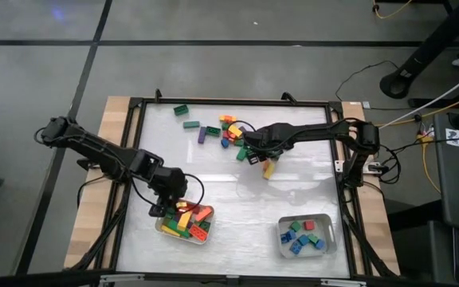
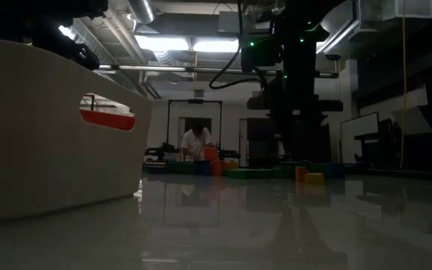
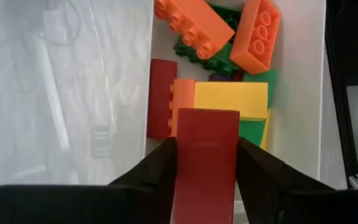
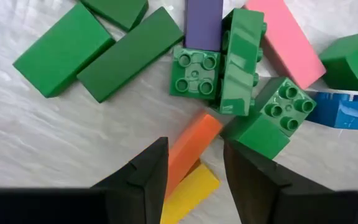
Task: Sort blocks by size
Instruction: Put the rectangular red block into the white bin
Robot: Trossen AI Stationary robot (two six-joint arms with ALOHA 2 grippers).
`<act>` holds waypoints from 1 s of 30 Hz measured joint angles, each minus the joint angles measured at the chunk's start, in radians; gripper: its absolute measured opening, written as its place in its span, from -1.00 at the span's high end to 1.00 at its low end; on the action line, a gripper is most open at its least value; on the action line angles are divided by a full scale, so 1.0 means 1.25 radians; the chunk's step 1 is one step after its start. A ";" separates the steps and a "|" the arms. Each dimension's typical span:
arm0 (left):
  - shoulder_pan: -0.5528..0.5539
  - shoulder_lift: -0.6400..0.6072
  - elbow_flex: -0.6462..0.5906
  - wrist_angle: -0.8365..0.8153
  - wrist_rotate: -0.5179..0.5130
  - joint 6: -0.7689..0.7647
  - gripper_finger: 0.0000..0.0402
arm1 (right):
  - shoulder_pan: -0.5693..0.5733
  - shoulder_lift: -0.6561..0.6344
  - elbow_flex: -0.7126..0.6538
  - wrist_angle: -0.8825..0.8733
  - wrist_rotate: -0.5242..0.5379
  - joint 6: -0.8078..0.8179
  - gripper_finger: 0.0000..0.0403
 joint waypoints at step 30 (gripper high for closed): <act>-0.020 0.157 0.003 0.049 -0.098 -0.067 0.38 | 0.000 0.051 -0.102 0.111 -0.038 0.002 0.23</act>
